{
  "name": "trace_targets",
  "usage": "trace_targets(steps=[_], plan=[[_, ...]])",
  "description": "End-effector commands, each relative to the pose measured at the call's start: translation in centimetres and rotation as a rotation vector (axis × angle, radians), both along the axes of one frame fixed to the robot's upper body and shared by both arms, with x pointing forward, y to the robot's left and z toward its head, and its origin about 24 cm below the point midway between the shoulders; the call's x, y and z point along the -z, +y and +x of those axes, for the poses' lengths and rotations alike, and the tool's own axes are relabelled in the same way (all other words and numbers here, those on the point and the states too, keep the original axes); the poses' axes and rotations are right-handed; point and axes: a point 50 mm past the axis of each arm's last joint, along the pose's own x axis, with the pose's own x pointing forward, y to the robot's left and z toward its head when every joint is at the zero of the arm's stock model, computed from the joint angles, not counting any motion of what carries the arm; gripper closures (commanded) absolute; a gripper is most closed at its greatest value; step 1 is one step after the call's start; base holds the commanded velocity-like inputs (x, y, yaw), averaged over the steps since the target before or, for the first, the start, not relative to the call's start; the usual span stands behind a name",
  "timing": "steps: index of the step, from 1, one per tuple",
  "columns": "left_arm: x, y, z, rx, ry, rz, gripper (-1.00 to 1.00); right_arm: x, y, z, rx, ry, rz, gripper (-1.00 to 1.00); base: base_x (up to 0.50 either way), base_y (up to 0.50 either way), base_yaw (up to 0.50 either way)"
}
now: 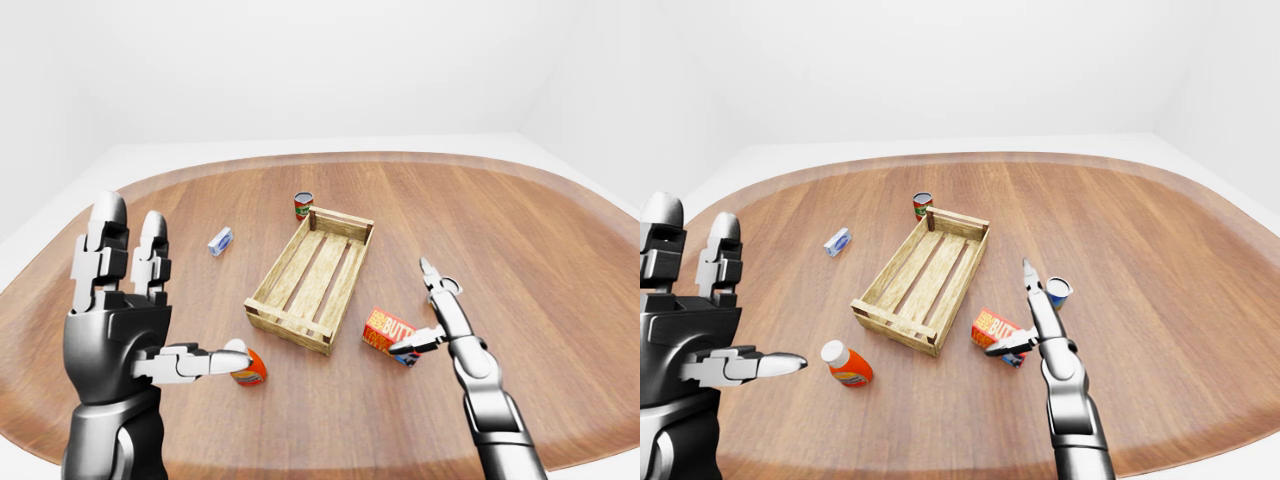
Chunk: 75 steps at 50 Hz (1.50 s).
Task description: Pick up the butter and put it in the tray.
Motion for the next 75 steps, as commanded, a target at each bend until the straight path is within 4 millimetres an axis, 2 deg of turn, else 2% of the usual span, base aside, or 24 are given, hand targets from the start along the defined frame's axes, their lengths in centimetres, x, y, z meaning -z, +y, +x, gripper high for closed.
trace_targets(steps=[1,7,25,45,65,75], plan=[[0.0,0.0,0.0,-0.001,0.002,0.000,-1.00,1.2,-0.3,0.5,-0.005,0.062,-0.023,-1.00,0.00,0.00,0.00],[0.3,-0.2,0.2,0.002,0.015,0.001,-1.00,0.4,0.2,0.9,-0.050,0.044,-0.052,-1.00,0.00,0.00,0.00],[0.3,-0.2,0.2,0.003,0.017,0.002,-1.00,0.8,0.6,2.5,-0.134,0.113,-0.136,-1.00,0.00,0.00,0.00],[0.4,-0.2,0.2,0.002,0.023,0.002,-1.00,4.7,-0.7,2.8,-0.099,0.311,-0.086,-1.00,0.00,0.00,0.00],[0.4,-0.3,0.2,0.003,0.022,0.003,-1.00,4.8,-0.1,4.1,-0.119,0.338,-0.158,-1.00,0.00,0.00,0.00],[0.4,-0.3,0.2,0.003,0.024,0.004,-1.00,6.4,-0.5,3.8,-0.092,0.418,-0.158,-1.00,0.00,0.00,0.00]])
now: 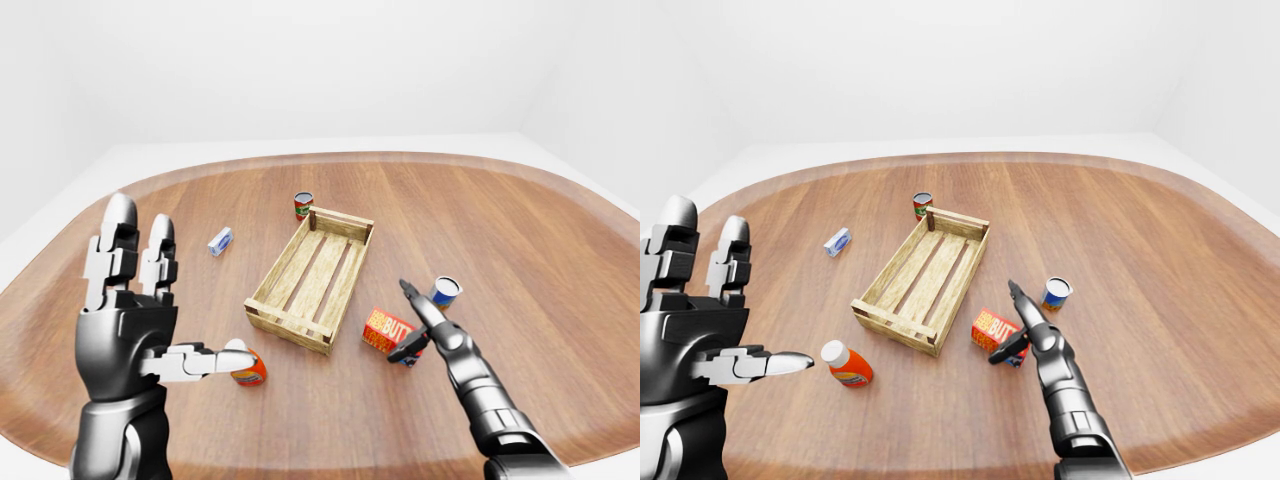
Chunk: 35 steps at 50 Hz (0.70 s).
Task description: Pick up the butter and put it in the tray.
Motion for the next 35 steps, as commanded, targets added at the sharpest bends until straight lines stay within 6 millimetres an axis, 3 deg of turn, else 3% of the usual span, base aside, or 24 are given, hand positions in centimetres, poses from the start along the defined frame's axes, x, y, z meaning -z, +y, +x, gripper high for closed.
trace_targets(steps=[1,26,35], plan=[[0.0,0.0,0.0,-0.001,-0.001,0.000,-1.00,1.1,-0.3,0.0,0.016,0.061,-0.017,-1.00,0.00,0.00,0.00],[0.2,0.0,0.1,0.001,0.011,0.000,-1.00,3.5,-0.7,-1.6,0.016,0.207,-0.016,-1.00,0.00,0.00,0.00],[0.0,0.0,0.1,0.000,0.002,-0.001,-1.00,5.3,-0.5,-3.3,-0.024,0.312,-0.031,-1.00,0.00,0.00,0.00]])
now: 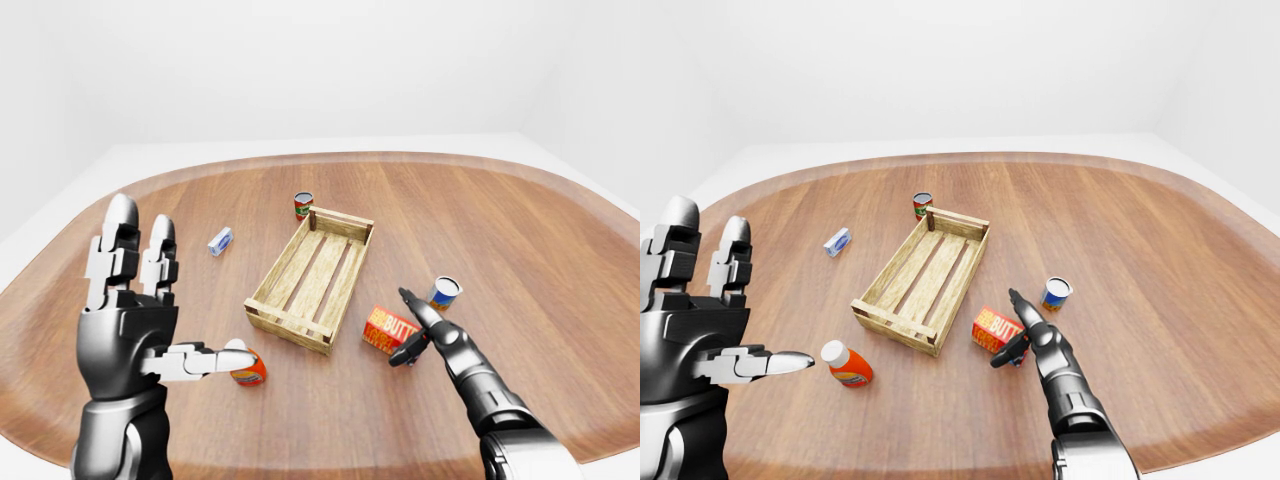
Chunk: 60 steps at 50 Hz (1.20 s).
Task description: Pick up the butter and put it in the tray.
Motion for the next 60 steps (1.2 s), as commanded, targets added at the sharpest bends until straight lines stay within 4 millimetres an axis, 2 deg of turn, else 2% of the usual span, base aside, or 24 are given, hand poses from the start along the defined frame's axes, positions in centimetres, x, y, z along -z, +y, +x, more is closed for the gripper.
trace_targets(steps=[1,7,8,9,39,43,46,47,53,60], plan=[[0.0,0.0,0.0,0.001,-0.001,0.000,-1.00,4.0,-0.1,-4.0,-0.037,0.198,-0.017,-1.00,0.00,0.00,0.00],[0.2,-0.1,0.1,0.005,0.010,0.001,-1.00,4.3,-0.3,-4.3,-0.031,0.213,-0.017,-1.00,0.00,0.00,0.00],[0.2,-0.1,0.0,0.005,0.008,0.002,-1.00,4.3,-0.3,-4.3,-0.028,0.210,-0.016,-0.68,0.00,0.00,0.00],[0.1,-0.2,0.0,0.005,0.006,0.002,-1.00,4.2,-0.3,-4.3,-0.026,0.206,-0.016,1.00,0.00,0.00,0.00],[0.2,-0.1,0.1,0.004,0.013,0.000,-1.00,4.2,0.3,-4.5,-0.074,0.210,-0.011,1.00,0.00,0.00,0.00],[0.1,-0.1,0.1,0.004,0.006,0.001,-1.00,2.8,0.8,-4.2,-0.160,0.150,-0.029,1.00,0.00,0.00,0.00],[0.1,-0.1,0.1,0.004,0.005,0.001,-1.00,0.6,1.7,-4.0,-0.283,0.075,-0.077,1.00,0.00,0.00,0.00],[0.1,-0.1,0.1,0.004,0.005,0.001,-1.00,0.6,1.7,-4.0,-0.288,0.074,-0.080,1.00,0.00,0.00,0.00],[0.0,-0.1,0.0,0.003,0.001,0.002,-1.00,-3.7,3.1,-4.0,-0.538,0.037,-0.266,1.00,0.00,0.00,0.00],[0.0,-0.1,0.0,0.003,0.003,0.002,-1.00,-7.4,3.2,-3.2,-0.557,-0.084,-0.559,1.00,0.00,0.00,0.00]])
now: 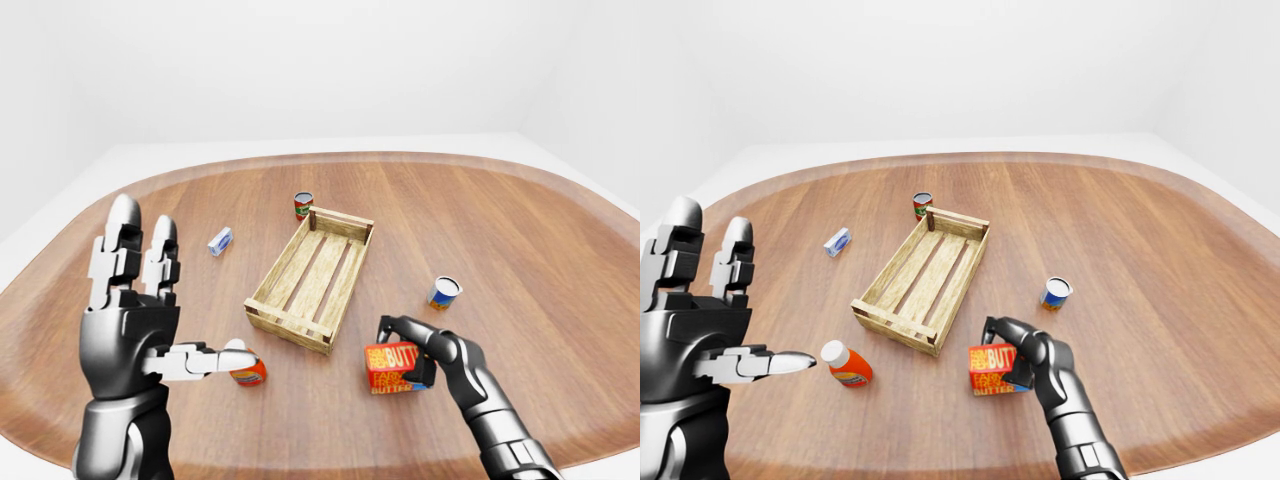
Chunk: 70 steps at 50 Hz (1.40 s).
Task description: Pick up the butter and put it in the tray.
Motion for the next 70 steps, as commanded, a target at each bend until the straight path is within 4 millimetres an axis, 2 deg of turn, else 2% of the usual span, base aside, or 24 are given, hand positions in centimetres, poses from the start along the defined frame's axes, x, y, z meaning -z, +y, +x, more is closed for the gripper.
trace_targets(steps=[1,10,13,20,24,28,29,35,37,41,48,61,67,70], plan=[[0.0,0.0,-0.1,0.000,0.002,0.001,-1.00,-5.5,0.6,0.0,-0.114,-0.220,-0.310,1.00,0.00,0.00,0.00],[0.0,0.1,0.0,-0.001,-0.003,-0.001,-1.00,-8.1,0.4,1.4,-0.052,-0.325,-0.502,1.00,0.00,0.00,0.00],[0.1,0.1,0.0,0.000,0.002,-0.002,-1.00,-8.5,0.3,1.8,-0.033,-0.335,-0.513,1.00,0.00,0.00,0.00],[0.1,0.0,-0.1,0.001,0.003,-0.002,-1.00,-10.8,0.7,3.1,-0.006,-0.417,-0.598,1.00,0.00,0.00,0.00],[0.2,0.0,0.1,0.001,0.007,-0.003,-1.00,-13.4,1.8,3.8,0.009,-0.519,-0.589,1.00,0.00,0.00,0.00],[0.2,0.0,0.1,0.001,0.008,-0.003,-1.00,-14.8,2.3,4.3,0.015,-0.566,-0.625,1.00,0.00,0.00,0.00],[0.1,0.0,0.1,0.000,0.003,-0.003,-1.00,-15.7,2.6,4.6,0.018,-0.599,-0.644,1.00,0.00,0.00,0.00],[0.1,0.0,0.1,-0.001,0.004,-0.003,-1.00,-19.3,3.2,5.9,0.056,-0.698,-0.705,1.00,0.00,0.00,0.00],[0.1,0.0,0.1,0.000,0.003,-0.002,-1.00,-19.8,3.3,6.4,0.057,-0.707,-0.704,1.00,0.00,0.00,0.00],[0.2,0.0,0.2,0.001,0.009,-0.003,-1.00,-21.1,4.5,7.6,0.018,-0.731,-0.608,1.00,0.00,0.00,0.00],[0.1,0.0,0.2,0.001,0.005,-0.001,-1.00,-22.2,6.9,9.3,-0.090,-0.723,-0.451,1.00,0.00,0.00,0.00],[0.0,0.0,0.1,0.001,-0.002,0.000,-1.00,-23.0,11.4,11.1,-0.265,-0.626,-0.052,1.00,0.00,0.00,0.00],[-0.1,0.0,0.1,0.000,-0.003,-0.001,-1.00,-24.0,11.9,12.0,-0.224,-0.667,0.171,1.00,0.00,0.00,0.00],[-0.2,0.1,0.1,-0.002,-0.009,-0.002,-1.00,-23.8,11.8,12.6,-0.168,-0.682,0.266,1.00,0.00,0.00,0.00]])
